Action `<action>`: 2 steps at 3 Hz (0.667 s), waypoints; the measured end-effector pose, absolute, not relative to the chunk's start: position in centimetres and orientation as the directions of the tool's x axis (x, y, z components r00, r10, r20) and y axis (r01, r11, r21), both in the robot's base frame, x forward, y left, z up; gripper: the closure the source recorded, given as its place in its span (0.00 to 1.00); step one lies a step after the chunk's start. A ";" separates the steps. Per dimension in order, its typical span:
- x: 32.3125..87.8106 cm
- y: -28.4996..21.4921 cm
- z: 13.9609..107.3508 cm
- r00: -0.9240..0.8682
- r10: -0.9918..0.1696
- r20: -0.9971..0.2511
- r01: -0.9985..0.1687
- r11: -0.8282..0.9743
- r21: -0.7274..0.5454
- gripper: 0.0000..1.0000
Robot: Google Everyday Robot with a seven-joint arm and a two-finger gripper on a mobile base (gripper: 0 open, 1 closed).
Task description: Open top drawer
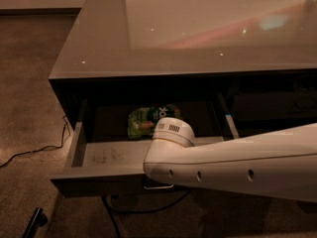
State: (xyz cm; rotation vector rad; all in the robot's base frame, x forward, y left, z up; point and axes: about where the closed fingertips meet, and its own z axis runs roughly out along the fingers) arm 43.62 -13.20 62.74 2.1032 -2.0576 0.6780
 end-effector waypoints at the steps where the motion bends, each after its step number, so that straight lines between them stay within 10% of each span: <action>1: 43.6 -13.2 63.1 -0.026 -0.918 0.395 -0.973 -0.067 -0.220 0.88; 2: 43.6 -13.2 63.1 -0.026 -0.918 0.395 -0.973 -0.067 -0.220 0.80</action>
Offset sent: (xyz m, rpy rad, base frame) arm 0.0002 0.0001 0.0027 -0.0001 0.0000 0.0000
